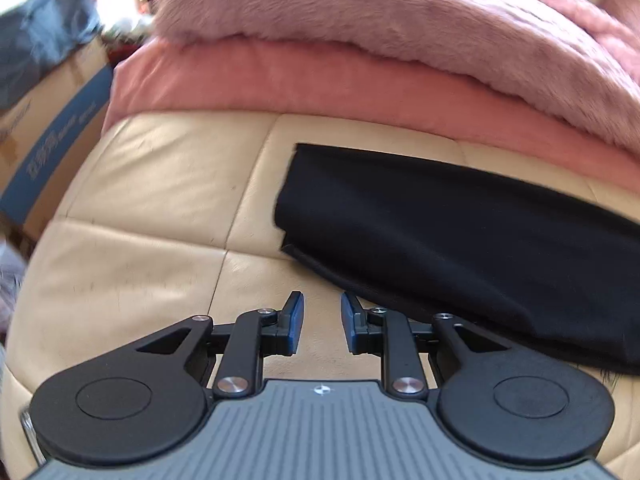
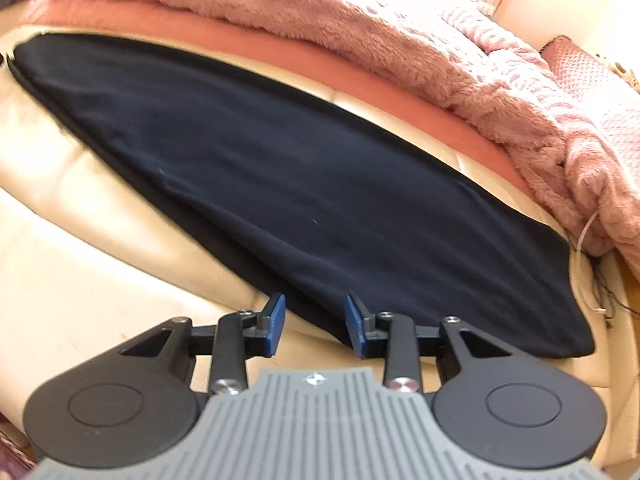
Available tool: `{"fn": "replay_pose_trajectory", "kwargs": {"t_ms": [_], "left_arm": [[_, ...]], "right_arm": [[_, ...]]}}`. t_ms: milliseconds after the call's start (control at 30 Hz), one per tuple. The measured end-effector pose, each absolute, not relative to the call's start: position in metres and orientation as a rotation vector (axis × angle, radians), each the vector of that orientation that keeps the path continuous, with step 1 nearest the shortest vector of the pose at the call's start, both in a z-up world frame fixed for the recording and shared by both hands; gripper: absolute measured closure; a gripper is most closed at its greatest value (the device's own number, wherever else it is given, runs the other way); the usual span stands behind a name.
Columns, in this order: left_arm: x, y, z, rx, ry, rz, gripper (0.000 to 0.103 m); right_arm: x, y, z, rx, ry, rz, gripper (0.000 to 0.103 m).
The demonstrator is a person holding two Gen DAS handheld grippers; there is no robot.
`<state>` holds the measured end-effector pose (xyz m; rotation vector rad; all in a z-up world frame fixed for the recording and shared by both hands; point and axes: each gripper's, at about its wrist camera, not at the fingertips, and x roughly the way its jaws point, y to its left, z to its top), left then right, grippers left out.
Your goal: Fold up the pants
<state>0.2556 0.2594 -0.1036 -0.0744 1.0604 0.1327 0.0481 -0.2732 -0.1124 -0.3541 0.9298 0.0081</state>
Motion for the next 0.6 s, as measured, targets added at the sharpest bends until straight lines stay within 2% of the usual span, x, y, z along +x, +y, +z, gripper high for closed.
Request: {"fn": "replay_pose_trajectory", "kwargs": {"t_ms": [200,367,500,600], "left_arm": [[0.244,0.298,-0.108,-0.363,1.022,0.204,0.076],[0.242,0.319,-0.120,-0.557,0.976,0.216,0.076],[0.242,0.328,-0.128,-0.726,0.919,0.176,0.076],[0.243,0.328,-0.132,-0.753,0.905,0.180,0.072]], "right_arm": [[0.055,-0.277,-0.121,-0.472,0.941,-0.017,0.075],[0.057,-0.281,-0.125,-0.510,0.963,-0.029,0.084],[0.058,-0.284,-0.125,-0.508,0.976,-0.039,0.084],[0.064,-0.288,-0.126,-0.490,0.987,-0.049,0.086]]}}
